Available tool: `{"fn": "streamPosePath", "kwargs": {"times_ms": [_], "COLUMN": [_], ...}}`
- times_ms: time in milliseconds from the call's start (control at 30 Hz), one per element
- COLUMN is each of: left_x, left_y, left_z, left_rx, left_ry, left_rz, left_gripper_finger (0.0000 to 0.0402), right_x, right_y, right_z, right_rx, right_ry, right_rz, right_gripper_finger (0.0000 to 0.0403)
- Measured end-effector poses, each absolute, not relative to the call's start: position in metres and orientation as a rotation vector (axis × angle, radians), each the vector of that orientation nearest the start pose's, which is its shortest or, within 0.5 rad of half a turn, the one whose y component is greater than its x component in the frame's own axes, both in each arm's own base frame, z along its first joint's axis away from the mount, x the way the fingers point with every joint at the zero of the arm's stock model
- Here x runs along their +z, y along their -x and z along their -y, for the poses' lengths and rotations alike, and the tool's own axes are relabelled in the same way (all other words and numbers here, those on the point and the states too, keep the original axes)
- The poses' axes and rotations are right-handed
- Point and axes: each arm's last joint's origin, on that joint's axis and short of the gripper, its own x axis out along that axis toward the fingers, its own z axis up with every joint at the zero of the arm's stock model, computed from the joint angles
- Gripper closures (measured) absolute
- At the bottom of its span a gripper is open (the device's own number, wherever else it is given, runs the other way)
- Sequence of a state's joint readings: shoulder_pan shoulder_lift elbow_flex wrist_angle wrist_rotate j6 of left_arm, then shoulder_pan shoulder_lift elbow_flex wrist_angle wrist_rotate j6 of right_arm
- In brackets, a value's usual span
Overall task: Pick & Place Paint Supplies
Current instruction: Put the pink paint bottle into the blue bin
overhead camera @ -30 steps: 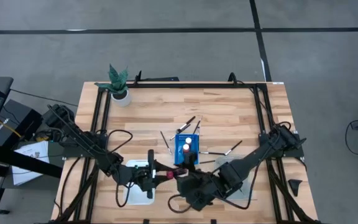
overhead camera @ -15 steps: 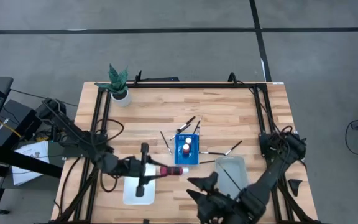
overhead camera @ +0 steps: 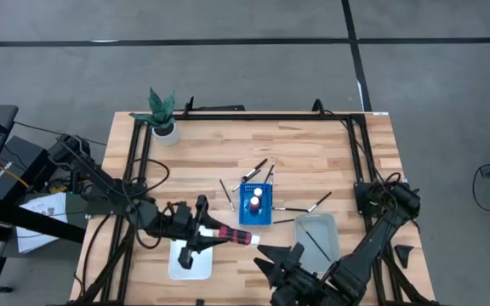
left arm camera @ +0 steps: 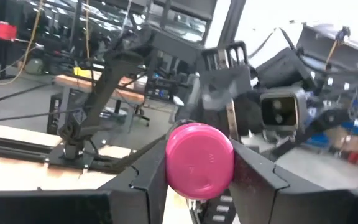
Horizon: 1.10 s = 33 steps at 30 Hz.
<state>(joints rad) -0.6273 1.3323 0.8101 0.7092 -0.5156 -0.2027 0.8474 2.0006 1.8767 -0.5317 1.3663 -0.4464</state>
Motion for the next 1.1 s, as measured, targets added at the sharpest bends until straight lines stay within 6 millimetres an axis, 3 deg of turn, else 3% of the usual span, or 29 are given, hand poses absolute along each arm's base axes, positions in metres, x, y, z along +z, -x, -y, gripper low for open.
{"fn": "streamPosePath", "kwargs": {"times_ms": [500,733,900,1100], "left_x": [0.310,0.310,0.310,0.311], "left_y": [-0.243,-0.243,-0.243,-0.243], "left_z": [0.162,0.162,0.162,0.161], "left_rx": [-0.203,-0.203,-0.203,-0.199], "left_ry": [0.328,0.328,0.327,0.330], "left_rz": [0.167,0.168,0.168,0.175], "left_gripper_finger": [0.0269,0.0267,0.0267,0.0266], "right_x": [0.335,0.336,0.336,0.336], "right_y": [-0.334,-0.335,-0.331,-0.332], "right_z": [-0.294,-0.292,-0.295,-0.294], "right_rx": [-0.482,-0.512,-0.521,-0.547], "right_ry": [1.045,1.043,1.042,1.043], "right_rz": [-0.427,-0.428,-0.423,-0.426], "right_gripper_finger": [0.0137,0.0146,0.0183,0.0260]}}
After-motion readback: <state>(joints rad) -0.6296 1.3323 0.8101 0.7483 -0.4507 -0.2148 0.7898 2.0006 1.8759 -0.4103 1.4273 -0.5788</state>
